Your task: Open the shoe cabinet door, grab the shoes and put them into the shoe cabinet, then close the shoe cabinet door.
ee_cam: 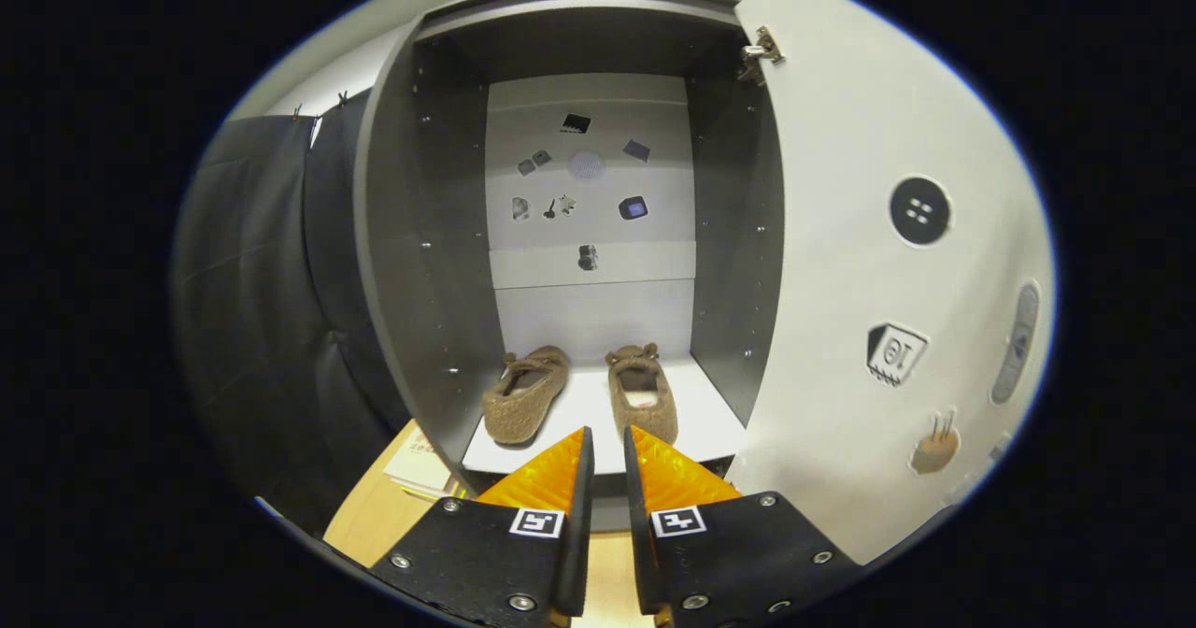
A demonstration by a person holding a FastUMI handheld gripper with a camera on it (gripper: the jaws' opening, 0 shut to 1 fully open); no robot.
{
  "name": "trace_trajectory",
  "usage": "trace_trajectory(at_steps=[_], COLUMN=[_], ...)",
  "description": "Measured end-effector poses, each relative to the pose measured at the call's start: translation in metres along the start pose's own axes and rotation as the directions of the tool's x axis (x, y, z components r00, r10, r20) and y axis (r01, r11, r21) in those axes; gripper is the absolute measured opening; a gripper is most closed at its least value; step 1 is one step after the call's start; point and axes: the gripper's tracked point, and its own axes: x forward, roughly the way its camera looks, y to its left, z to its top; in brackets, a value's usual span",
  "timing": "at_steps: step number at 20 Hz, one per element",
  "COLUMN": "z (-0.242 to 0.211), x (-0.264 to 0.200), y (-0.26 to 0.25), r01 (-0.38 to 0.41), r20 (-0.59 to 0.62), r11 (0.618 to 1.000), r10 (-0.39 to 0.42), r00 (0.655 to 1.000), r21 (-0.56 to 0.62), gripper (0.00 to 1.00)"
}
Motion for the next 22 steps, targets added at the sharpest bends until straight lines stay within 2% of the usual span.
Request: trace_trajectory(at_steps=[5, 10, 18, 22], z=[-0.007, -0.009, -0.029, -0.045], x=[-0.068, -0.136, -0.233, -0.253], y=[-0.006, -0.028, -0.122, -0.18], r01=[0.008, 0.051, 0.229, 0.285], r20=[0.03, 0.07, 0.104, 0.111], r11=[1.0, 0.999, 0.973, 0.958], r10=[-0.008, -0.05, -0.229, -0.288], r00=[1.0, 0.996, 0.968, 0.951], r21=[-0.017, -0.012, 0.005, 0.043], gripper=[0.2, 0.2, 0.21, 0.21])
